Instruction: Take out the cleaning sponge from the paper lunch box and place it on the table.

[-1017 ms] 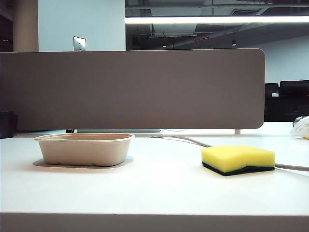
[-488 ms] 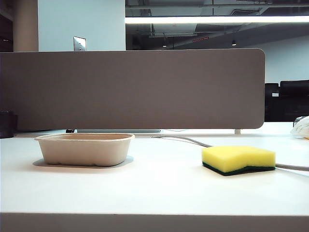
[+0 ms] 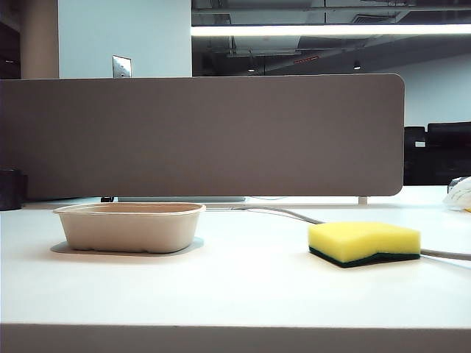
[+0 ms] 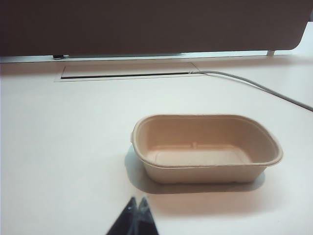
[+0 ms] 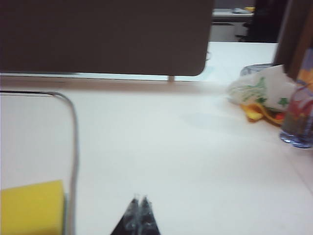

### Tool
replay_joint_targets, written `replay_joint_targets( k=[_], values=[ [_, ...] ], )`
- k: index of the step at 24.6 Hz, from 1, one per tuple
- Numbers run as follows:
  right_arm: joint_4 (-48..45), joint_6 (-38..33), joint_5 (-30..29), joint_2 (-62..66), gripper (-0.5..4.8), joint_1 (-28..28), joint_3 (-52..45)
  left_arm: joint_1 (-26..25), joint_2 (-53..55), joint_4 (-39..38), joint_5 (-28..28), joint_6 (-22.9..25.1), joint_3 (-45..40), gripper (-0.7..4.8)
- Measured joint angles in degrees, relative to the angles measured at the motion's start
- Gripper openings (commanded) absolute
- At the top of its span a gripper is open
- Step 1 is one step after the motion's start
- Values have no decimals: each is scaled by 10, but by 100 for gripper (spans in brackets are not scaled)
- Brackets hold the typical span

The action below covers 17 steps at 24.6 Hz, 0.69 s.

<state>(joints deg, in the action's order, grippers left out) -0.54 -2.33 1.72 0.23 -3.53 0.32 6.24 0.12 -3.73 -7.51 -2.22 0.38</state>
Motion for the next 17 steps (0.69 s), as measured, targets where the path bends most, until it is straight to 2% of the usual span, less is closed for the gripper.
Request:
replay_joint_targets(
  k=[6, 17],
  values=[
    [14, 7, 30, 0, -6, 3, 0, 0, 0, 0, 0, 0, 0, -5],
    [31, 7, 32, 0, -6, 2, 0, 0, 0, 0, 0, 0, 0, -6]
  ],
)
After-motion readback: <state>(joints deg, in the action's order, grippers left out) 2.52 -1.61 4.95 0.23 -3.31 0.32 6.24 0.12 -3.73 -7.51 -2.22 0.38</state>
